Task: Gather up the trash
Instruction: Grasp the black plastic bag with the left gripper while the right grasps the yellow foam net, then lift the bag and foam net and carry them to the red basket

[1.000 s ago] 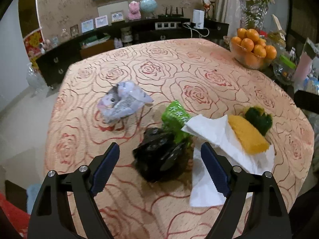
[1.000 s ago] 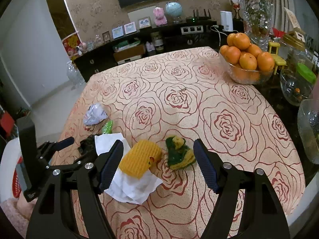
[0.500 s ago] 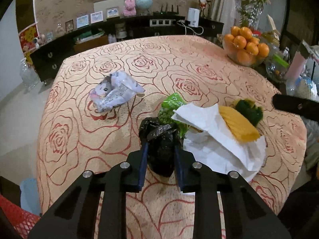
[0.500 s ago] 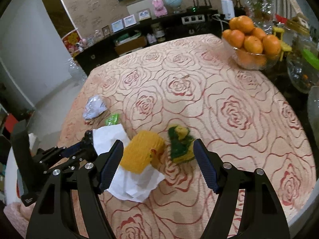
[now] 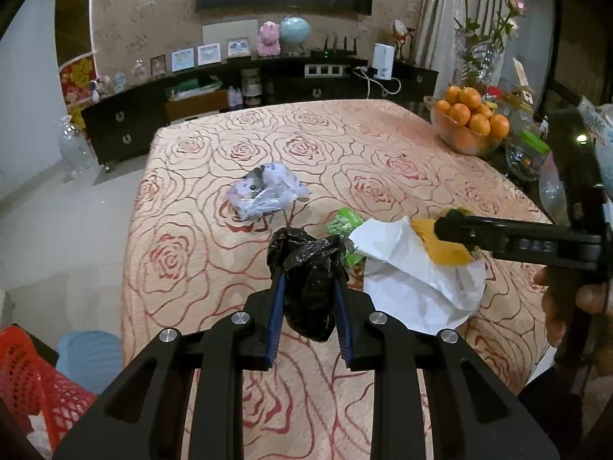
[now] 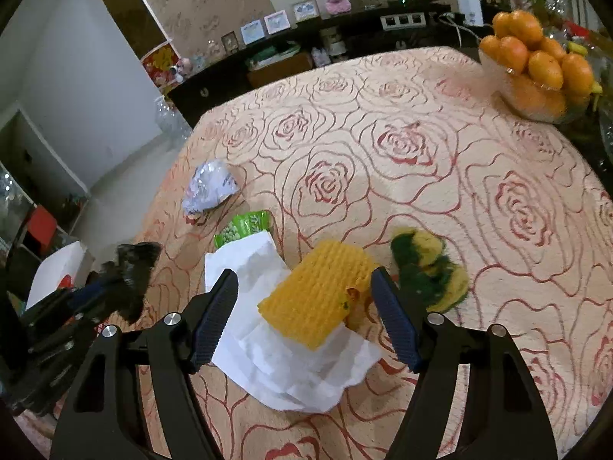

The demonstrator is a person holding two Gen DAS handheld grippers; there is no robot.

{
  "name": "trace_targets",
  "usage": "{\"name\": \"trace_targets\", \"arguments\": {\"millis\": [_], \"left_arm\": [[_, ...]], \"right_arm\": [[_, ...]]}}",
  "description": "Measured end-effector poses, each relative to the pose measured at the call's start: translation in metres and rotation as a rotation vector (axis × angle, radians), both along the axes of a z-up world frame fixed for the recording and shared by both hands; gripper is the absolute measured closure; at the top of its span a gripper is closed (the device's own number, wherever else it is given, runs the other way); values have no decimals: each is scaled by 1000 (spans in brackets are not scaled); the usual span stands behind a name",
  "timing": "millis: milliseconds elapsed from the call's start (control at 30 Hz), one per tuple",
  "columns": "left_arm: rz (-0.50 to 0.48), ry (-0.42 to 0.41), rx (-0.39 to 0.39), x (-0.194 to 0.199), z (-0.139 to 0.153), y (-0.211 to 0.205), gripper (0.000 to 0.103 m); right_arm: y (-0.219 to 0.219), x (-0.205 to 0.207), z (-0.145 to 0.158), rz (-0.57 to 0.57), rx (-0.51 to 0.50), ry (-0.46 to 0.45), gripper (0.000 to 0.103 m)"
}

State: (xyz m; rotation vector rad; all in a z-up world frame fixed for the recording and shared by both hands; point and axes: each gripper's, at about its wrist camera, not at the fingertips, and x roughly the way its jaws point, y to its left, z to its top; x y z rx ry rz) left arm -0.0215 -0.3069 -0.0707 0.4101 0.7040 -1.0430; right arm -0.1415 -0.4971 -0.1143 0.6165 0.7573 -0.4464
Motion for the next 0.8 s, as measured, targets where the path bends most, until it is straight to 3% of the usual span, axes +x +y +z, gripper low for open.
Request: {"name": "trace_targets", "arguments": {"millis": [133, 300, 567, 800], "left_arm": [[11, -7, -1, 1, 2, 5, 80], [28, -7, -10, 5, 6, 9, 80], [35, -26, -15, 4, 9, 11, 80], [46, -38, -34, 4, 16, 15, 80]], "right_arm": [[0, 9, -14, 6, 17, 38, 41], [-4, 10, -24, 5, 25, 59, 53], [3, 9, -16, 49, 19, 31, 69], [16, 10, 4, 96, -2, -24, 74]]}}
